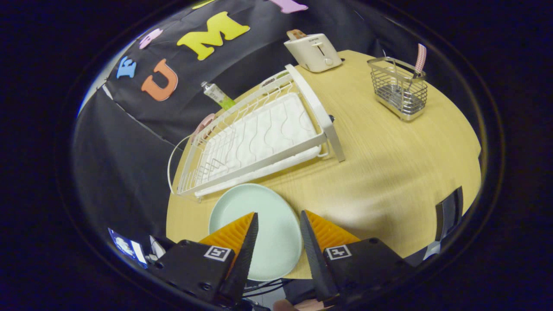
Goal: Take the plate from the dish rack, then take the spoon from the basket and place it into the plate.
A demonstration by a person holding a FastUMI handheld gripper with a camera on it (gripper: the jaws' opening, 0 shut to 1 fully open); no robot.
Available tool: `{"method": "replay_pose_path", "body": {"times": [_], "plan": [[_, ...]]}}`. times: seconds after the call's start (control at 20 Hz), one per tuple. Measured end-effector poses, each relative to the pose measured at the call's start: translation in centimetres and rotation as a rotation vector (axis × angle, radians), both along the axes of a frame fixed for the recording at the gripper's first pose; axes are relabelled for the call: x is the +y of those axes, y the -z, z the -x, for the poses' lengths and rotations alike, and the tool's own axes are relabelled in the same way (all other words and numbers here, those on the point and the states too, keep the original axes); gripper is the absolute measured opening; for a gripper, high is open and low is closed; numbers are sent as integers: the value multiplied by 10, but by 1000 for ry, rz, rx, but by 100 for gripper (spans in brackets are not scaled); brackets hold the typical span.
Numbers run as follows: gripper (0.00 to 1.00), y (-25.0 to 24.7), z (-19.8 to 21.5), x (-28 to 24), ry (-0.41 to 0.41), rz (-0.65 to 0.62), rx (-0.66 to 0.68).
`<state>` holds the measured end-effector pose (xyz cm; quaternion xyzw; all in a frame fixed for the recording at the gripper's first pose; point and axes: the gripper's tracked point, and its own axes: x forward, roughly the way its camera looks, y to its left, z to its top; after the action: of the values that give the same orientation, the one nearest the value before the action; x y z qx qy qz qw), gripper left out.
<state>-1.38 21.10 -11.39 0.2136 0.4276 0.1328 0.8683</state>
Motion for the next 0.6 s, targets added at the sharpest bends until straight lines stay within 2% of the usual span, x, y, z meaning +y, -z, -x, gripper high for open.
{"method": "replay_pose_path", "body": {"times": [0.1,0.3,0.45,0.6], "plan": [[68,-9,2,-6,-16,34,-68],[70,-42,-7,-38,28,132,-284],[70,-68,-8,-80,129,279,-465],[77,-90,-6,-118,231,410,-634]]}}
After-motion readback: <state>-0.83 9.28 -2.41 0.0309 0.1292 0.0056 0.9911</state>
